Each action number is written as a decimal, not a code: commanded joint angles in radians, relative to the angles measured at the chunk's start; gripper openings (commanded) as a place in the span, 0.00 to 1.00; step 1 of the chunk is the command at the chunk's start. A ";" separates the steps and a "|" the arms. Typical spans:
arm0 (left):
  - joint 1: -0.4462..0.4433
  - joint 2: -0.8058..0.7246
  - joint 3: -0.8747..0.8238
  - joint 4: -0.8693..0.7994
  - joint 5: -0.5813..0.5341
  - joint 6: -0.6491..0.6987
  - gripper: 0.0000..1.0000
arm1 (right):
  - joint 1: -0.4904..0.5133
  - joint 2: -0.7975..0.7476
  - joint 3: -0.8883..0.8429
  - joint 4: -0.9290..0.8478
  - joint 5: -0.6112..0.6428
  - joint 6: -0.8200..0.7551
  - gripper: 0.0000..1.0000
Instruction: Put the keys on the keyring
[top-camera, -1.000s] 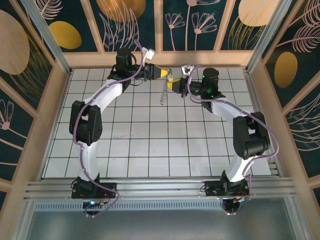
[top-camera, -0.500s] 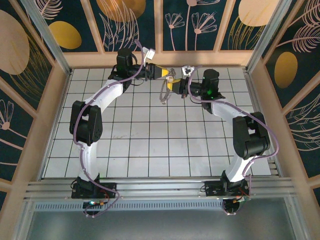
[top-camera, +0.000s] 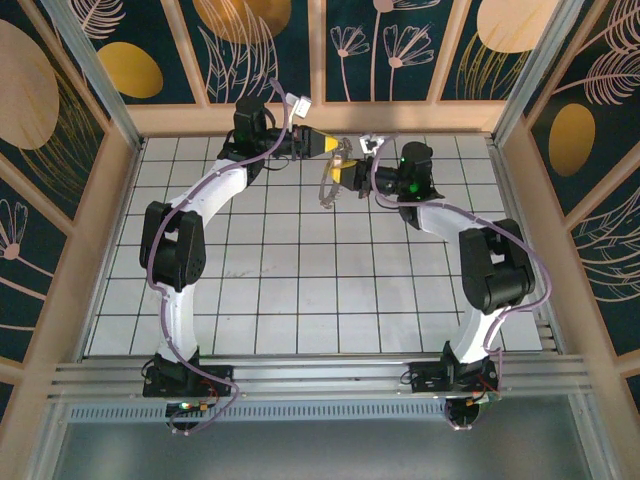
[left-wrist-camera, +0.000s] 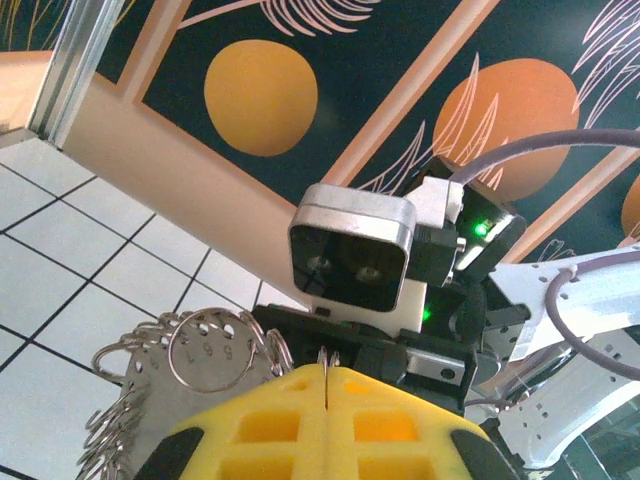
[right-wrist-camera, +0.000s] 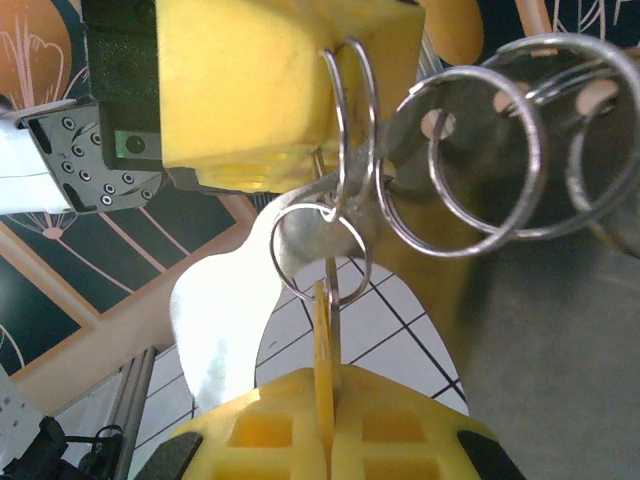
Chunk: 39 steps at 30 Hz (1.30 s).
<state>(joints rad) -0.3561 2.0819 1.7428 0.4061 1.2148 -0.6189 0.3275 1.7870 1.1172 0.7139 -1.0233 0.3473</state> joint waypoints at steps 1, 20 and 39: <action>0.006 -0.019 0.004 0.114 -0.037 -0.028 0.00 | 0.024 0.034 0.030 0.016 -0.051 0.015 0.00; 0.006 -0.033 -0.049 0.126 -0.081 -0.010 0.00 | -0.012 0.004 -0.012 0.058 0.025 0.089 0.21; 0.006 -0.025 -0.076 0.147 -0.120 -0.028 0.00 | -0.128 -0.214 -0.177 0.069 0.154 0.222 0.39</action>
<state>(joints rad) -0.3534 2.0819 1.6760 0.4850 1.0943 -0.6342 0.2020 1.5913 0.9073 0.7151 -0.9192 0.4828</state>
